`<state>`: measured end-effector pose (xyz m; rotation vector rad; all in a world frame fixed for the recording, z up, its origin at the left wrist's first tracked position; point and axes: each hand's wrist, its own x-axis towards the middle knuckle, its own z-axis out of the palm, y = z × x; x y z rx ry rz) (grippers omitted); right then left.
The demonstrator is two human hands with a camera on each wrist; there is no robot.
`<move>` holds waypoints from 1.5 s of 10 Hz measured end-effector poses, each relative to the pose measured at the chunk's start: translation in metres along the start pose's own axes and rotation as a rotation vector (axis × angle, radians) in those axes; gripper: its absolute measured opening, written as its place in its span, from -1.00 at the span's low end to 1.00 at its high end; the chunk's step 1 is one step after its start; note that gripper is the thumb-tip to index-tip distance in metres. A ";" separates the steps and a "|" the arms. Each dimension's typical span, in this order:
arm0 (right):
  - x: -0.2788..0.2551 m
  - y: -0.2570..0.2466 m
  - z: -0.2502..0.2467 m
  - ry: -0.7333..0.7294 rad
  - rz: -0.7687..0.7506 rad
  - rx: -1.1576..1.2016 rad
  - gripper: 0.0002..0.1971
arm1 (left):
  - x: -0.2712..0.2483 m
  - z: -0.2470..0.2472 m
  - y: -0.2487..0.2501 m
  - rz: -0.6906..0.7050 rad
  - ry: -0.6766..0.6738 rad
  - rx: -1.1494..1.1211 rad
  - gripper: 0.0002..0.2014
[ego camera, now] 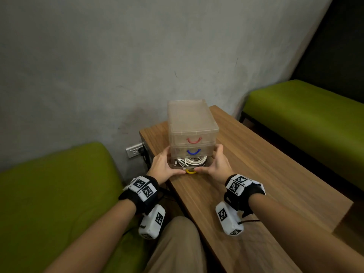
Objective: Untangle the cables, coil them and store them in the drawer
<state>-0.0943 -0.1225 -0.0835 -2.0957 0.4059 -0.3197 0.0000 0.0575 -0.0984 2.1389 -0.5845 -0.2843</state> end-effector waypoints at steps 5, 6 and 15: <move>0.010 0.001 -0.002 -0.018 -0.024 -0.141 -0.18 | 0.010 -0.008 0.003 0.007 0.047 0.099 -0.24; 0.011 0.001 -0.012 -0.126 -0.029 -0.195 -0.21 | 0.009 -0.011 -0.001 0.013 0.022 0.100 -0.30; 0.009 -0.038 0.019 0.055 0.077 -0.253 -0.14 | 0.049 -0.023 0.037 -0.034 0.024 0.132 -0.36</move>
